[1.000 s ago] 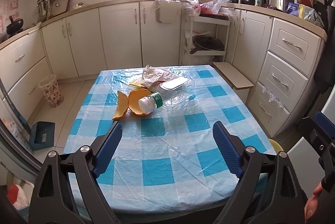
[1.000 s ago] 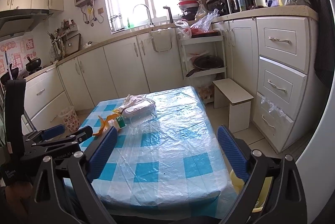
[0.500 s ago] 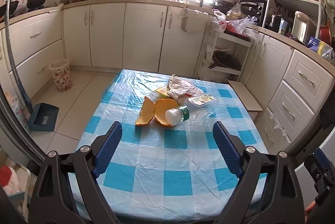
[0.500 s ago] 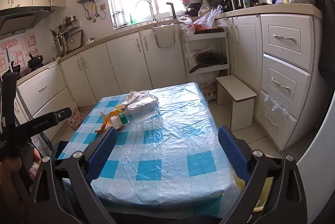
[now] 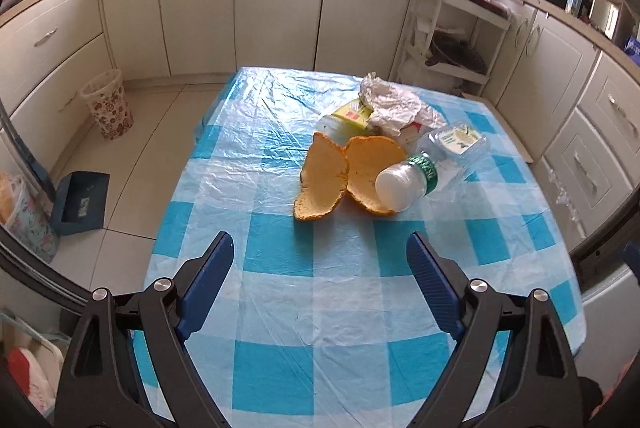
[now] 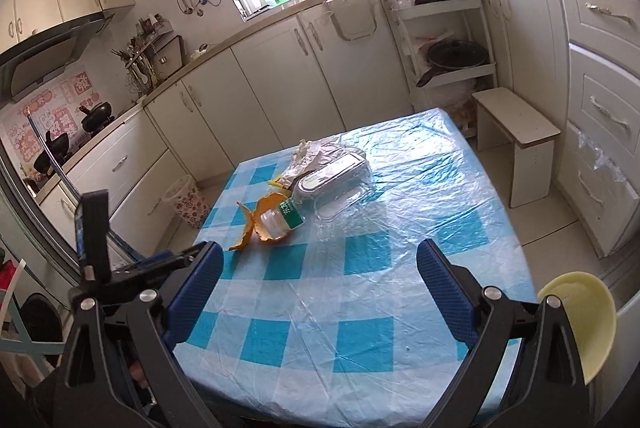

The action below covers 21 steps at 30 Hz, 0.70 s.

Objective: Collect trash
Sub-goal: 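Move both open grippers back over the table toward the peels and bottle, then grasp an orange peel with the left gripper while the right gripper grasps the water bottle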

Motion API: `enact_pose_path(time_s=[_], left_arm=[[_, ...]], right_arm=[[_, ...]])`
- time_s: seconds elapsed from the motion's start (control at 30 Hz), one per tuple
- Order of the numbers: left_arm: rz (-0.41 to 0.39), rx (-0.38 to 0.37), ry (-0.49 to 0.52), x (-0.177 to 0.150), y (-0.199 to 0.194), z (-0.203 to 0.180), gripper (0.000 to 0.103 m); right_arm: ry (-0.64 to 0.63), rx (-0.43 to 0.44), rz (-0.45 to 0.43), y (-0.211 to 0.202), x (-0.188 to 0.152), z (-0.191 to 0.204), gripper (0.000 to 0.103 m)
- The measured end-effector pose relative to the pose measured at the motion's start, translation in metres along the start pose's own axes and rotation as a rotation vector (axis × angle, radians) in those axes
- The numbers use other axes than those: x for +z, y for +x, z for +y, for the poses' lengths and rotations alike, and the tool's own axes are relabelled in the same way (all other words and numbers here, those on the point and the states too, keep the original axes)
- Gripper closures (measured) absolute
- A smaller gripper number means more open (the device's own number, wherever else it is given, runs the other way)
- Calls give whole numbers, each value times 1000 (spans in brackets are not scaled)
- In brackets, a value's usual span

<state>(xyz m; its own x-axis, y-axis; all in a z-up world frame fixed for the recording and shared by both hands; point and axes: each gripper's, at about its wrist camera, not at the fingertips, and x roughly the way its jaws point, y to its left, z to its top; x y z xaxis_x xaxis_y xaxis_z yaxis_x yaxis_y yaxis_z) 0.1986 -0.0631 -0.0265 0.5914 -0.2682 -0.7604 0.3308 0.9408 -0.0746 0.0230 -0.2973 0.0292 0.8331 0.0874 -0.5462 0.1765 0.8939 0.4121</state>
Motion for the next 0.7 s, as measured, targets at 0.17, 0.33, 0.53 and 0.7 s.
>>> enact_pose_path(time_s=[0.17,0.33,0.53,0.7], left_arm=[[28,42,151,2,43,-20,29],[69,34,214,6,77,-28,67],[69,-61,191,12,85,-20,102],[49,-118,204,12,77,-16,103]], right_arm=[[105,64,97,43,6,-4,10],[310,136,208,92,4,-20,10],[500,198,284,141,3,-27,10],[630,227,322,168,-1,-28,10]])
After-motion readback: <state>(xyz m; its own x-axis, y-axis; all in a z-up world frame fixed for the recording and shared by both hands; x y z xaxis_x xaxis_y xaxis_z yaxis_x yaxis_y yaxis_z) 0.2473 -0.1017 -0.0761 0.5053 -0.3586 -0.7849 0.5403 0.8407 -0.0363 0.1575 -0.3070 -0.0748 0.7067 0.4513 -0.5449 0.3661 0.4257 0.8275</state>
